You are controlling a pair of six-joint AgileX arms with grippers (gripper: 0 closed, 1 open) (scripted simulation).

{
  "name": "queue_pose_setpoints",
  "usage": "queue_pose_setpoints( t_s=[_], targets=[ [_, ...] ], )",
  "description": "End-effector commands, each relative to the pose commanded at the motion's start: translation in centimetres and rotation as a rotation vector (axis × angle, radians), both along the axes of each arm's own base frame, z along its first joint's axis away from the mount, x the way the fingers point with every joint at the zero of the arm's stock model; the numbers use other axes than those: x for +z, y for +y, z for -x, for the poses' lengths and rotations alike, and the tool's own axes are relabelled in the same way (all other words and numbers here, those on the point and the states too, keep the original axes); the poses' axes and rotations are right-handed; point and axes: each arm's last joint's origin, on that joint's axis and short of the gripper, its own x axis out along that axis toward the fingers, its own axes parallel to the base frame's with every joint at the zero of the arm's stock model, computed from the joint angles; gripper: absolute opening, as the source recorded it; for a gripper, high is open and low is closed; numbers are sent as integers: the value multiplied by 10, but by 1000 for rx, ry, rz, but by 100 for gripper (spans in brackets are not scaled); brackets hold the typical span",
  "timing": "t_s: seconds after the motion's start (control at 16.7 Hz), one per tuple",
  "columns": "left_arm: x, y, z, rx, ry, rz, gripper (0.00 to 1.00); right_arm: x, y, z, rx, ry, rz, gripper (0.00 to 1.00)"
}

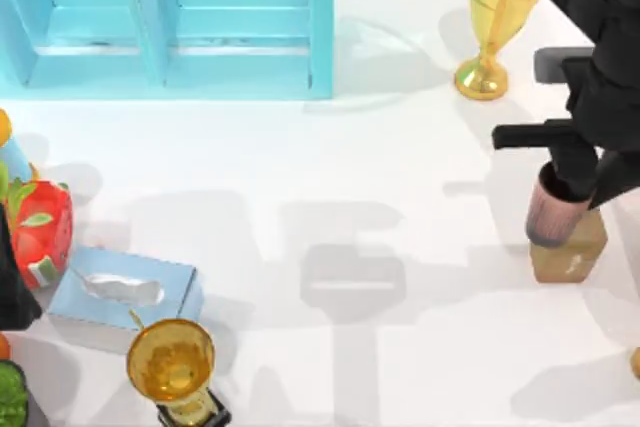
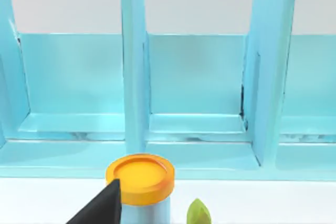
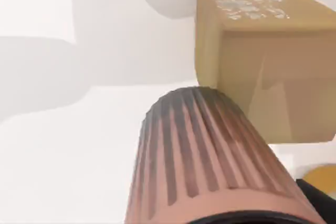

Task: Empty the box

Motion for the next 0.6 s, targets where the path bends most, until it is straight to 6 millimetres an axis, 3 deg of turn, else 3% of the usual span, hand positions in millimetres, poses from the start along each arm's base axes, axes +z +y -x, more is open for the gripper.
queue_pose_setpoints(
  t_s=[0.12, 0.24, 0.42, 0.6],
  targets=[
    [0, 0, 0, 0, 0, 0, 100, -11, 40, 33, 1, -4, 14, 0],
    [0, 0, 0, 0, 0, 0, 100, -20, 67, 66, 1, -16, 22, 0],
    [0, 0, 0, 0, 0, 0, 100, -29, 84, 99, 1, -39, 19, 0],
    [0, 0, 0, 0, 0, 0, 100, -30, 86, 105, 1, -48, 14, 0]
  ],
)
